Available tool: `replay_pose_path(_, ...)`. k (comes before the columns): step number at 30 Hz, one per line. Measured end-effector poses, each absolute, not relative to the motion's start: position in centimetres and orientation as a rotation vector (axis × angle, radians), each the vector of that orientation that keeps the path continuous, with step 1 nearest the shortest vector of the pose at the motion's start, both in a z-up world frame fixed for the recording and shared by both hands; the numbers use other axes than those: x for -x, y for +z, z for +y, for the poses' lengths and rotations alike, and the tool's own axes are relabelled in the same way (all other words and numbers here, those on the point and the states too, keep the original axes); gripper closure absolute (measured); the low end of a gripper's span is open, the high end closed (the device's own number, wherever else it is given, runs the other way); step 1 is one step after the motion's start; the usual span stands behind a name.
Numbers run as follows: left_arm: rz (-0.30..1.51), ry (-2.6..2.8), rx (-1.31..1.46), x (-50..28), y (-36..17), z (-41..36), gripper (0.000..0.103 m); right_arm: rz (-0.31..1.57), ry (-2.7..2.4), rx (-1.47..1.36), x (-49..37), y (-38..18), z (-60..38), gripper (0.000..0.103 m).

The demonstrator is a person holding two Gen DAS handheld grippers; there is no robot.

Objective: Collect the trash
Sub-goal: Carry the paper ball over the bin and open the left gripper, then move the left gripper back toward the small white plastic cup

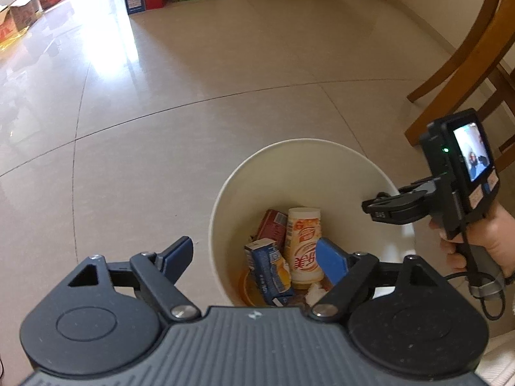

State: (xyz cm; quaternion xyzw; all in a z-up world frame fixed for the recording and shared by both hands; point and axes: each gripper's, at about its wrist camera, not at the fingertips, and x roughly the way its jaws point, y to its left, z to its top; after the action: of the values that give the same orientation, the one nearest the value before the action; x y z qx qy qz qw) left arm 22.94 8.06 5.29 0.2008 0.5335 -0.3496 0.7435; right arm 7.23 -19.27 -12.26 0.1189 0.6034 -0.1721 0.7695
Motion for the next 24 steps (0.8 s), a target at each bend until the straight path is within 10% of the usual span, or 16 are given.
replay_pose_path(13,1.137,-0.593,-0.356,-25.3,3.7,15.0,0.013,1.314,-0.374,-0.255,-7.3,-12.4,-19.3,0.086)
replay_pose_path(24,1.399,-0.122,0.005,-29.5,-8.4,31.8,0.013,1.315,-0.378,-0.244,-7.3,-12.5,-19.0,0.086)
